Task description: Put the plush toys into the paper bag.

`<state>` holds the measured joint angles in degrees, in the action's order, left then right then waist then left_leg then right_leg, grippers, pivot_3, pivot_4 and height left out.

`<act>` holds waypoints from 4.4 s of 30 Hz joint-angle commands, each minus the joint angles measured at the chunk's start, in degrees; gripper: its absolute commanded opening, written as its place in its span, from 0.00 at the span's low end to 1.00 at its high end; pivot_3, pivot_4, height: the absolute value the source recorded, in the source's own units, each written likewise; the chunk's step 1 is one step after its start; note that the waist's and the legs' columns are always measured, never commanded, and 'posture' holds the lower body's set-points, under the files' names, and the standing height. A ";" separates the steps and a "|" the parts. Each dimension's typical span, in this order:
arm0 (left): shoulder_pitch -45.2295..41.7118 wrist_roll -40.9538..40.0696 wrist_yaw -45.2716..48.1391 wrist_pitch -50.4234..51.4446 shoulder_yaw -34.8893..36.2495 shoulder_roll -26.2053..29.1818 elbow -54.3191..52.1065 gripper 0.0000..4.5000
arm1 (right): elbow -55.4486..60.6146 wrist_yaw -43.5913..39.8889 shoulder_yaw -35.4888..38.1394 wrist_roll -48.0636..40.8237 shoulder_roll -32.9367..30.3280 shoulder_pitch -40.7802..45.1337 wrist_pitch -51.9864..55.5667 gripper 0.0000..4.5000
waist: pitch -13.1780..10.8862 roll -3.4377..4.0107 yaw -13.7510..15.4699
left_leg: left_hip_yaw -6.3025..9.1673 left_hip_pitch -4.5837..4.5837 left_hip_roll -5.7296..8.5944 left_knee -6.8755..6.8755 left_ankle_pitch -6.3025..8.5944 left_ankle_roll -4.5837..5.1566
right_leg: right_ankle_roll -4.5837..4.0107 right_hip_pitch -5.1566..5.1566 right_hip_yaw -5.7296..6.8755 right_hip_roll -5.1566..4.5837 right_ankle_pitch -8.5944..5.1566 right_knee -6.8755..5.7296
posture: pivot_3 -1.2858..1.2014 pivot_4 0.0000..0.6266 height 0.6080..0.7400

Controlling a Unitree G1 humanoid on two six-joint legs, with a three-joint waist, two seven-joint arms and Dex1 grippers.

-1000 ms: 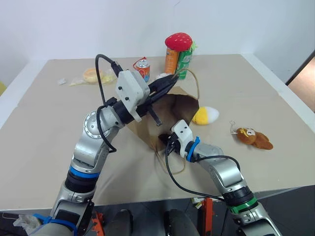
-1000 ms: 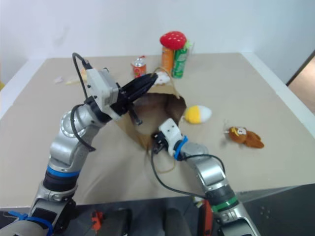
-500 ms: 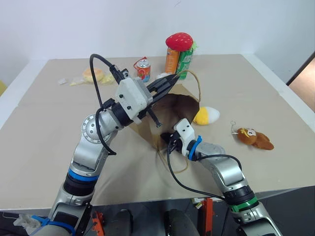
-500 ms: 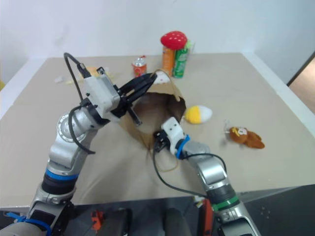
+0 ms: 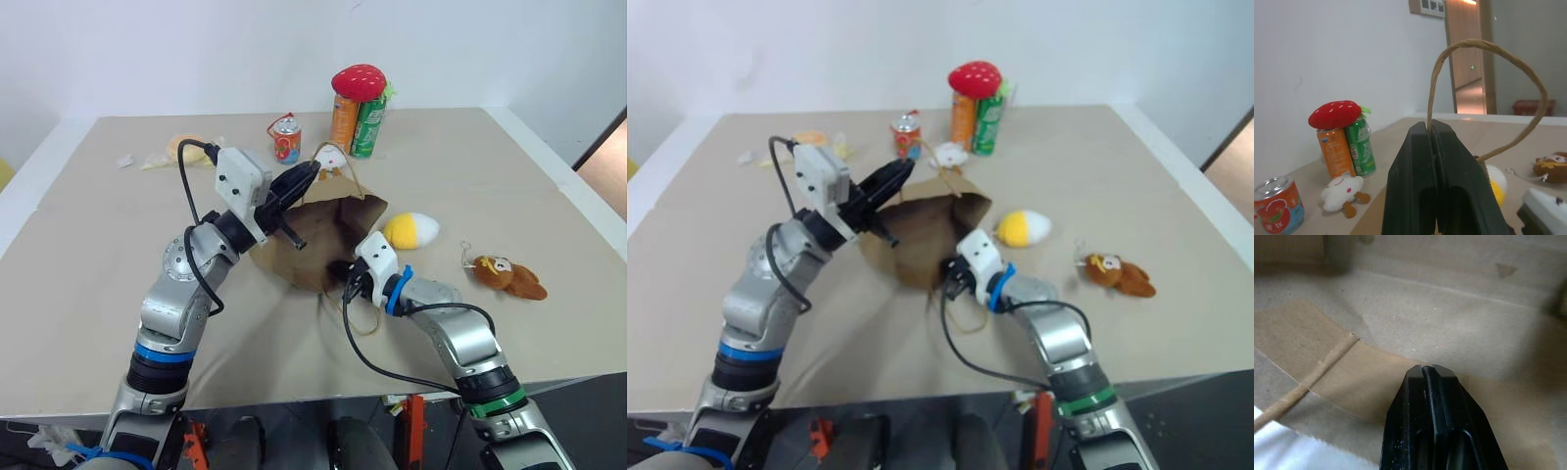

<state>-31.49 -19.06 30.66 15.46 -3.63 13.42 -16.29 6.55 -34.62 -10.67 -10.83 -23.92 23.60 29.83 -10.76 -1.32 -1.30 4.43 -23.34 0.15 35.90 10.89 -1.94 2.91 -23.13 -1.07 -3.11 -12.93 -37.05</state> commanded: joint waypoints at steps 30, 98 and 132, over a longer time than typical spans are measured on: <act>1.37 1.59 1.88 -3.04 -1.90 1.70 -2.73 0.00 | -26.07 0.45 10.40 2.19 -8.89 12.48 -8.71 0.93 | -0.02 0.01 -0.04 | -0.22 -0.03 0.05 -0.14 0.00 0.01 | 0.01 -0.13 -0.17 -0.07 -0.04 0.02 | 0.52 0.24 1.00; 0.77 1.91 -2.39 -1.20 -1.72 -0.33 -2.94 0.00 | -3.40 0.28 25.43 -4.05 -27.16 -1.84 5.41 0.97 | -0.29 0.23 -0.03 | -0.42 -0.02 0.04 -0.15 0.02 0.06 | 0.07 -0.21 -0.51 0.05 -0.04 0.01 | 0.52 0.24 1.00; -0.46 2.76 -2.88 -2.77 -1.21 -2.16 0.07 0.00 | 20.88 -10.59 11.52 -27.42 -14.70 7.75 18.18 0.08 | -0.38 0.04 -0.01 | -0.34 -0.07 -0.04 0.12 0.02 0.06 | 0.25 -0.10 -0.76 0.33 0.04 0.03 | 0.52 0.24 1.00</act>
<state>-30.42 -16.34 28.23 13.93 -5.71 11.67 -15.47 28.26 -46.51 2.15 -39.69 -39.24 29.53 49.36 -11.14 -1.29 -1.31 4.08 -23.43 0.12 36.03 10.91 -1.88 3.16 -23.24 -1.84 -2.79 -12.89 -37.02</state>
